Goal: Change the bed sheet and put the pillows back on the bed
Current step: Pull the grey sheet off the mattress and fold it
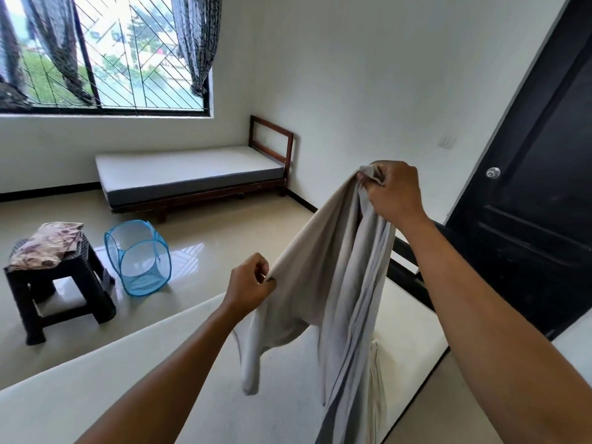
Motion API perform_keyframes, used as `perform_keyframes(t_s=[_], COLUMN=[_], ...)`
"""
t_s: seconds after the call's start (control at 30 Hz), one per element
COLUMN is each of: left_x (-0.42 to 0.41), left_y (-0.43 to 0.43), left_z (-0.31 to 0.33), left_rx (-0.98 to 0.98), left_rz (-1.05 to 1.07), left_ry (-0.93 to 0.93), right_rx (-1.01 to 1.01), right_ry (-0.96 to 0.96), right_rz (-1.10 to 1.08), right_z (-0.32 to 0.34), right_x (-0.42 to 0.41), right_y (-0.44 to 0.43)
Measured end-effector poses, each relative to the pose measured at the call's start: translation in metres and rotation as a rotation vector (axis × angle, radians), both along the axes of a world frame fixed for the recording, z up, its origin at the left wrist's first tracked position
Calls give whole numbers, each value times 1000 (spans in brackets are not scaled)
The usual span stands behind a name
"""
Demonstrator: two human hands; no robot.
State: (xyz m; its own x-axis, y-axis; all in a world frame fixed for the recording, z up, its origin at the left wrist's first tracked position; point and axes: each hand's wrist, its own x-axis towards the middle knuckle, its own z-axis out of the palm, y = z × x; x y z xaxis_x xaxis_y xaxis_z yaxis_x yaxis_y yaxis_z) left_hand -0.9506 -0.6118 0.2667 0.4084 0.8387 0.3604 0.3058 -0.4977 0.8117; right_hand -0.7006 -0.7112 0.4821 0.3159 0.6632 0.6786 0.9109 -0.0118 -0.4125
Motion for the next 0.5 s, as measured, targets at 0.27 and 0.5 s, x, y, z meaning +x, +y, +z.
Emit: perform_keyframes(t_s=[0.27,0.5], left_x=[2,-24], left_y=[9,33], left_z=[-63,-78], left_rx=[-24,-142], left_rz=[218,397], left_ry=[282,189], right_rx=[113,205], right_ry=[74,163], right_rz=[17,-160], right_z=[21,21], right_x=[12,68], right_y=[-11,-23])
